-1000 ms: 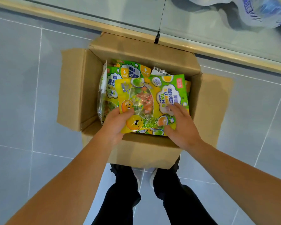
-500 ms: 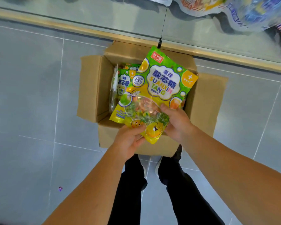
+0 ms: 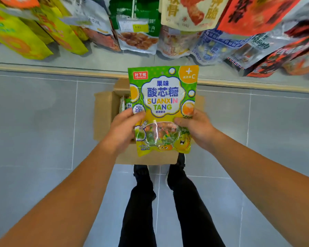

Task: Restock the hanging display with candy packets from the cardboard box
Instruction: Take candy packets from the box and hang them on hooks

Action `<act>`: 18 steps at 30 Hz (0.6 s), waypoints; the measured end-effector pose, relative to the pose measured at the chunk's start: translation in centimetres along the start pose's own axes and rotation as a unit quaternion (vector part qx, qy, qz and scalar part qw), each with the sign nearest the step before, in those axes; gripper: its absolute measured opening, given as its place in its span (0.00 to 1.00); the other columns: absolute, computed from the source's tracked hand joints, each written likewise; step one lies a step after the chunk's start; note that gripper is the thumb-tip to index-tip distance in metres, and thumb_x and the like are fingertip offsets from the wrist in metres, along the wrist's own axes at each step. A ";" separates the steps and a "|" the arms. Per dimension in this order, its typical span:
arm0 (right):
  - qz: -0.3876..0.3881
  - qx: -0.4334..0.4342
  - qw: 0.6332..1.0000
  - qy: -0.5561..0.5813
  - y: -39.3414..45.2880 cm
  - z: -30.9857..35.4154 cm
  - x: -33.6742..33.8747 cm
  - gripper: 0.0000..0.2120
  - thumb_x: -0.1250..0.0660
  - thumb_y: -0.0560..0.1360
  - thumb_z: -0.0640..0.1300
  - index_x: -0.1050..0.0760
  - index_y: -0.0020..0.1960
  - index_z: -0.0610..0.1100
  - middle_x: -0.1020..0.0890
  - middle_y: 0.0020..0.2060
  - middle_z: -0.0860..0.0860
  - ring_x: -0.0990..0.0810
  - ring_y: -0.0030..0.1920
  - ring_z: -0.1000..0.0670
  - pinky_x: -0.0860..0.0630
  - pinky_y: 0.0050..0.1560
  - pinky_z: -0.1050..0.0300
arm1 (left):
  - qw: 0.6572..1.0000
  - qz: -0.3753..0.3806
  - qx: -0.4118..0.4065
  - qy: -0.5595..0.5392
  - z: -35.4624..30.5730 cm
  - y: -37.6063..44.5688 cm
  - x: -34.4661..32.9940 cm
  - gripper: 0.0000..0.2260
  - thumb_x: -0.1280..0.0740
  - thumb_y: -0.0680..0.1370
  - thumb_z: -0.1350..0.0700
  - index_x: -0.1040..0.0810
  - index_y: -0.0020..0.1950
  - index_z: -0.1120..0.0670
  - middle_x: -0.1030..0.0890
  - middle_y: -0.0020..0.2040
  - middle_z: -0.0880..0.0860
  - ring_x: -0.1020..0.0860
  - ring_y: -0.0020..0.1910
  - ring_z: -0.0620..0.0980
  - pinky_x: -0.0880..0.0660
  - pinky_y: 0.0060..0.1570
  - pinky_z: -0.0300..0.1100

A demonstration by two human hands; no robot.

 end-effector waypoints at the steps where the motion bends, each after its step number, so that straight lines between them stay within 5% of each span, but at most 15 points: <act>1: 0.006 0.008 1.000 -0.002 -1.3 1.0 -0.3 0.14 0.30 0.73 0.31 0.19 0.56 0.43 0.15 0.54 0.45 0.16 0.55 0.43 0.21 0.59 0.42 | 1.000 0.003 -0.014 -0.003 -1.6 -1.1 -0.6 0.07 0.33 0.79 0.58 0.18 0.55 0.53 0.15 0.52 0.55 0.17 0.48 0.55 0.19 0.43 0.50; 5: 0.021 0.040 0.999 0.025 -7.6 4.2 -0.8 0.16 0.31 0.73 0.32 0.20 0.59 0.42 0.15 0.56 0.45 0.17 0.57 0.43 0.23 0.61 0.42 | 0.998 0.028 -0.052 0.036 -6.9 -6.5 -2.7 0.10 0.34 0.78 0.61 0.19 0.58 0.56 0.17 0.56 0.58 0.18 0.56 0.59 0.23 0.58 0.59; 9: 0.001 0.069 0.996 0.050 -14.4 7.4 -0.5 0.15 0.30 0.73 0.32 0.19 0.59 0.42 0.15 0.55 0.46 0.17 0.57 0.44 0.24 0.63 0.39 | 0.994 0.030 -0.072 0.072 -10.9 -13.2 -4.9 0.09 0.33 0.78 0.61 0.19 0.58 0.58 0.17 0.56 0.60 0.18 0.54 0.60 0.25 0.59 0.63; 14: -0.054 0.120 0.990 0.057 -23.5 10.4 1.9 0.16 0.26 0.71 0.35 0.20 0.58 0.40 0.14 0.53 0.46 0.16 0.56 0.43 0.24 0.63 0.39 | 0.984 0.078 -0.119 0.111 -13.9 -20.8 -9.2 0.11 0.33 0.78 0.60 0.20 0.60 0.57 0.17 0.57 0.58 0.19 0.57 0.59 0.26 0.61 0.61; 18: -0.100 0.170 0.978 0.063 -29.5 12.2 5.0 0.17 0.25 0.66 0.39 0.18 0.54 0.41 0.14 0.51 0.46 0.16 0.55 0.42 0.24 0.62 0.39 | 0.972 0.116 -0.161 0.128 -15.9 -25.5 -14.1 0.08 0.33 0.79 0.61 0.19 0.57 0.54 0.15 0.52 0.51 0.16 0.50 0.47 0.22 0.51 0.46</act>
Point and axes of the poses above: each hand's wrist, its own y-axis towards the middle knuckle, its own x-axis out of the back of the hand, z = x × y, the point moved 3 cm from there along y, towards the middle knuckle
